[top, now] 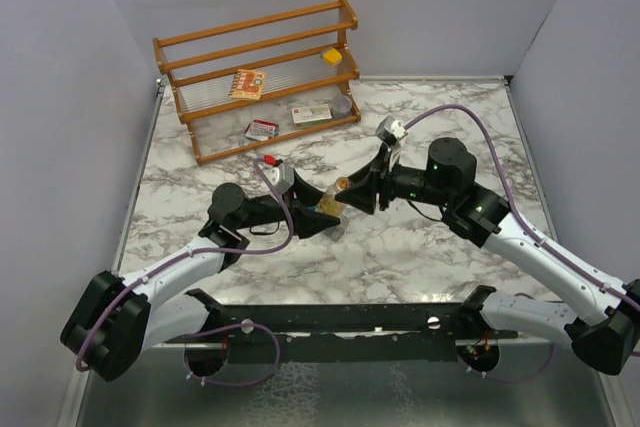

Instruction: Sort the pills into containers

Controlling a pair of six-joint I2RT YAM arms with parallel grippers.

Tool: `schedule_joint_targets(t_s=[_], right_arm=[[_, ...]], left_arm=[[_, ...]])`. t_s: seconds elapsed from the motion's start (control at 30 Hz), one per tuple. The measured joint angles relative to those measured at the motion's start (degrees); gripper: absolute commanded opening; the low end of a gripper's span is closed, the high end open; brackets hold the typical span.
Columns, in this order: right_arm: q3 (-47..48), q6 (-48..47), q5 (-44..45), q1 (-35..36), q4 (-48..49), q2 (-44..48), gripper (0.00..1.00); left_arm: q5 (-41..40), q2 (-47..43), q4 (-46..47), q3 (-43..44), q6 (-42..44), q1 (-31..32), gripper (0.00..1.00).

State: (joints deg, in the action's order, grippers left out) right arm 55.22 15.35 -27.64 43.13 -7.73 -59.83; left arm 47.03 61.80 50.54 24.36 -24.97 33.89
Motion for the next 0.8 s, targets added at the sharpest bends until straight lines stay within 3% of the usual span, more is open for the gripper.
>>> schedule_joint_targets(t_s=[0.07, 0.17, 0.43, 0.5, 0.8], right_arm=[[0.0, -0.1, 0.0, -0.1, 0.0, -0.2, 0.01], [0.0, -0.2, 0.0, -0.3, -0.1, -0.4, 0.23], [-0.1, 0.0, 0.4, -0.3, -0.3, 0.1, 0.52], [-0.3, 0.1, 0.7, -0.3, 0.1, 0.8, 0.95], [-0.6, 0.5, 1.2, -0.2, 2.1, 2.3, 0.99]], left_arm=[[0.1, 0.5, 0.0, 0.2, 0.0, 0.0, 0.0], [0.4, 1.8, 0.0, 0.7, -0.1, 0.0, 0.0], [0.4, 0.9, -0.6, 0.7, -0.2, 0.0, 0.0], [0.0, 0.0, -1.1, 0.7, -0.2, 0.1, 0.0], [-1.2, -0.4, -2.7, 0.7, -0.6, 0.1, 0.0]])
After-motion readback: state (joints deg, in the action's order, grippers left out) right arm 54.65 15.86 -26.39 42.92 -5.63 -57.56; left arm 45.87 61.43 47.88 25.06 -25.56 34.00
